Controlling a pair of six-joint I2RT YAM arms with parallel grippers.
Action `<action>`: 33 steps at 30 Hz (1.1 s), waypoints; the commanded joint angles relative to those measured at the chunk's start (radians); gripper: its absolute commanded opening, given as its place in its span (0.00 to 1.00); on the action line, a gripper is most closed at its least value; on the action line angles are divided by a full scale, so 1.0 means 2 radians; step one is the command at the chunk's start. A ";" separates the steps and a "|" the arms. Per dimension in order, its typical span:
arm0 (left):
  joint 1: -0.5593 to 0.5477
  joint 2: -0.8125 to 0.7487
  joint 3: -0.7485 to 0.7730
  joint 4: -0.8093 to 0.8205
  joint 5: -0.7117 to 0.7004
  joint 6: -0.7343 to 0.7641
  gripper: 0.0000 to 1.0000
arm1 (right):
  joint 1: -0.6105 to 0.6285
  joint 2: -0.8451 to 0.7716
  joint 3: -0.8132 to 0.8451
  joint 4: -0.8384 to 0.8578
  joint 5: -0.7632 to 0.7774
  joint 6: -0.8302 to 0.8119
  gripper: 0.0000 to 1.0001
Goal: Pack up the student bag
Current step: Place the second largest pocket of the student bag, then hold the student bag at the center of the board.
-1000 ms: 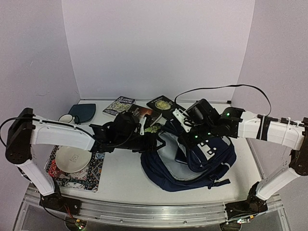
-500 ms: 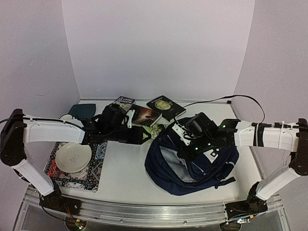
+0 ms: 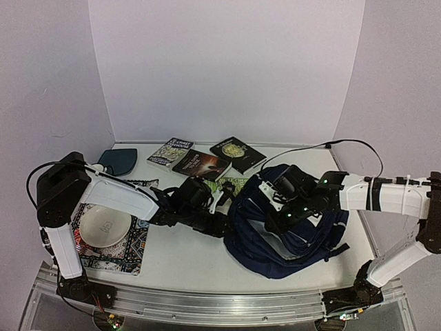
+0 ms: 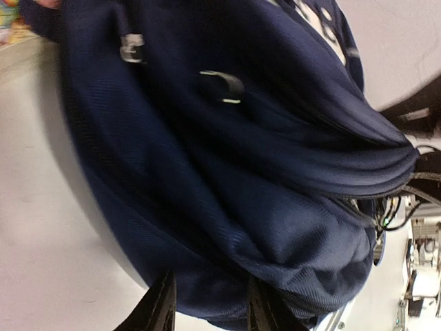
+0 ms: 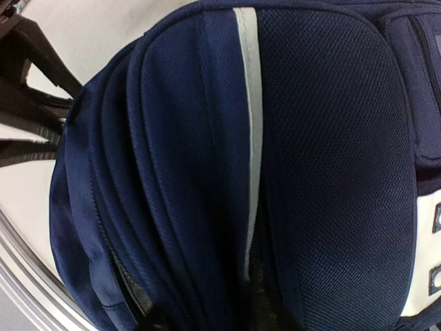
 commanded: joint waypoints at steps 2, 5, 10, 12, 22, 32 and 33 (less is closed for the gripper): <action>-0.033 -0.016 0.027 0.037 0.014 0.023 0.39 | -0.006 -0.029 0.041 -0.054 -0.003 0.007 0.47; -0.032 -0.047 0.007 0.034 -0.011 0.043 0.43 | -0.006 -0.040 0.062 -0.068 -0.014 0.008 0.65; 0.001 -0.084 -0.026 0.027 -0.032 0.065 0.47 | -0.007 -0.032 0.106 -0.071 -0.025 0.021 0.85; 0.021 -0.086 -0.029 0.027 -0.027 0.068 0.47 | -0.012 -0.006 0.131 -0.072 0.013 0.038 0.90; 0.053 -0.058 0.003 0.027 -0.030 0.100 0.48 | -0.030 0.172 0.247 -0.072 0.099 0.137 0.98; 0.055 -0.031 0.017 0.027 -0.033 0.124 0.48 | -0.035 0.255 0.264 -0.083 0.126 0.167 0.81; 0.055 -0.032 0.017 0.027 -0.032 0.126 0.48 | -0.037 0.252 0.257 -0.083 0.122 0.166 0.75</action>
